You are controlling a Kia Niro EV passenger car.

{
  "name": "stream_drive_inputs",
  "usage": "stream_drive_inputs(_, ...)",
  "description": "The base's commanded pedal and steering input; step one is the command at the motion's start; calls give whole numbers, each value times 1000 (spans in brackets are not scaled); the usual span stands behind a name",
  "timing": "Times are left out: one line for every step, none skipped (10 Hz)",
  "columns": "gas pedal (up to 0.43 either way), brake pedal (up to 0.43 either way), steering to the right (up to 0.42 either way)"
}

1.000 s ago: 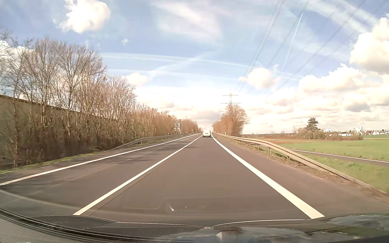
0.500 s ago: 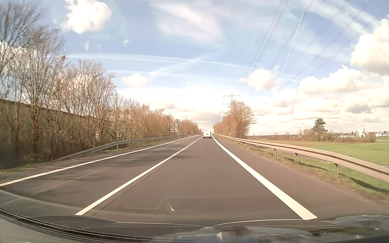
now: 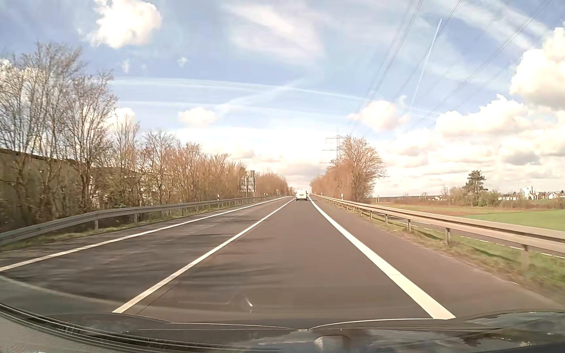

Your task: Follow the waypoints while adhering to traffic rules and regulations

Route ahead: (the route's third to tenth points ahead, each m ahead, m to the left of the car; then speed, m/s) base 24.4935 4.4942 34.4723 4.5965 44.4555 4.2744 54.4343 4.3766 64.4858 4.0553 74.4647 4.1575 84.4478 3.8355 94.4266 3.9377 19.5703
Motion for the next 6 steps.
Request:
stream_drive_inputs(311, 0, -1)
stream_drive_inputs(311, 0, -1)
stream_drive_inputs(311, 0, -1)
stream_drive_inputs(311, 0, -1)
stream_drive_inputs(311, 0, -1)
stream_drive_inputs(311, 0, -1)
